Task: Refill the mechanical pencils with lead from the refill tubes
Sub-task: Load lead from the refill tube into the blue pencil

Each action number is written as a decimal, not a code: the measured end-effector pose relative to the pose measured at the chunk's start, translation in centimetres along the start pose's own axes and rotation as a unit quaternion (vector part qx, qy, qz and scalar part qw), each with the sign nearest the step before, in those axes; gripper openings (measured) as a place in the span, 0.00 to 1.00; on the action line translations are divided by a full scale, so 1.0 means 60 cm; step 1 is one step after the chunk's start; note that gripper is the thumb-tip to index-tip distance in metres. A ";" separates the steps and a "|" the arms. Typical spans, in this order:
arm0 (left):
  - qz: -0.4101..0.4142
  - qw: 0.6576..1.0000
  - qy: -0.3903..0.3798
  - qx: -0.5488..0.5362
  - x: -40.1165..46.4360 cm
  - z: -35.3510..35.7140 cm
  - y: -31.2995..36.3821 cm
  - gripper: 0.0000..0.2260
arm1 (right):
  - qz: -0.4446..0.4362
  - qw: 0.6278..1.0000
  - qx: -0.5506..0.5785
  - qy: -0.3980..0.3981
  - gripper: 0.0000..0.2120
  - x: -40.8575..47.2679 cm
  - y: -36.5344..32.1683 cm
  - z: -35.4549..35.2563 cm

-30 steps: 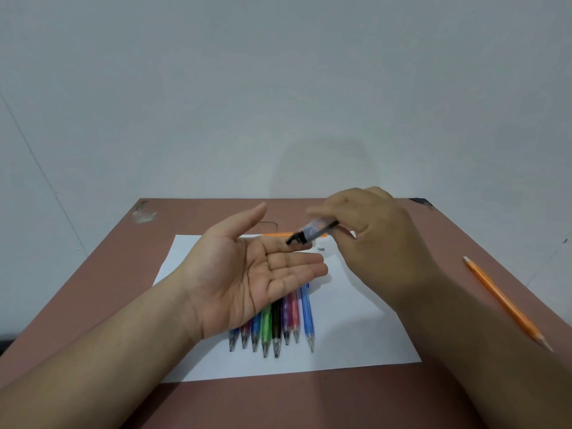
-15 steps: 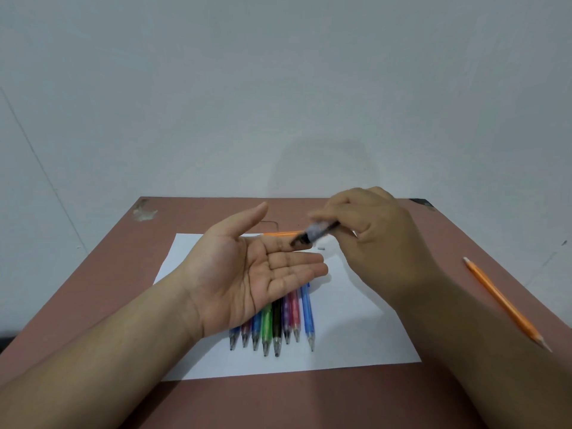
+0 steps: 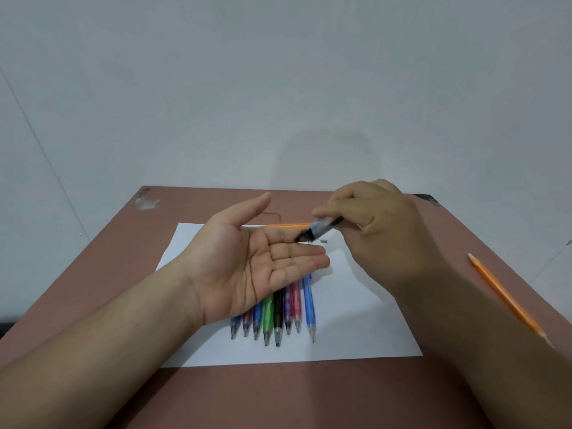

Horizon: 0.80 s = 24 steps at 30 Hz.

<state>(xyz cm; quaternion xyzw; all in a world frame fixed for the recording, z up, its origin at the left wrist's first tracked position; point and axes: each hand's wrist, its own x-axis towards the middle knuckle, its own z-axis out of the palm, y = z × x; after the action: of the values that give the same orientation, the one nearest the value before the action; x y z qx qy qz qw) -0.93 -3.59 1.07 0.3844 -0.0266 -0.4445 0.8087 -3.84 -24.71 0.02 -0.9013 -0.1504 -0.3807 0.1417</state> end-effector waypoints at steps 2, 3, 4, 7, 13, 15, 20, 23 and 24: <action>-0.001 1.000 0.000 -0.005 0.000 -0.002 0.000 0.34 | 0.038 0.999 0.029 -0.021 0.36 0.003 -0.007 -0.003; -0.002 1.000 -0.002 -0.006 0.001 -0.002 0.000 0.34 | 0.059 0.997 0.036 -0.031 0.42 0.006 -0.010 -0.005; -0.002 1.000 -0.004 -0.007 0.001 -0.002 0.000 0.34 | 0.068 0.996 0.035 -0.036 0.44 0.007 -0.011 -0.007; -0.001 1.000 -0.003 -0.002 0.001 -0.002 -0.001 0.34 | 0.018 1.000 0.010 -0.012 0.28 0.002 0.000 -0.001; -0.001 1.000 0.002 0.002 0.001 -0.002 -0.001 0.34 | 0.046 0.999 0.022 -0.006 0.35 0.004 -0.008 0.000; -0.001 1.000 0.000 -0.001 0.001 -0.003 0.000 0.34 | 0.051 0.998 0.037 -0.008 0.36 0.005 -0.006 -0.005; 0.000 1.000 -0.001 0.004 0.001 -0.003 0.000 0.34 | 0.003 1.000 0.016 -0.007 0.24 0.000 0.010 0.005; 0.003 1.000 0.002 0.001 0.001 -0.003 0.000 0.34 | 0.064 0.997 0.045 -0.012 0.40 0.005 -0.009 -0.002; 0.002 1.000 0.001 0.002 0.002 -0.003 0.000 0.34 | 0.052 0.998 0.037 -0.012 0.39 0.005 -0.008 -0.003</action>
<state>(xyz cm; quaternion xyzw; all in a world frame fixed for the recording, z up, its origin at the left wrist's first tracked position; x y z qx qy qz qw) -0.82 -3.56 0.90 0.3860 -0.0277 -0.4422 0.8091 -3.93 -24.29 0.43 -0.9066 -0.1189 -0.3561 0.1926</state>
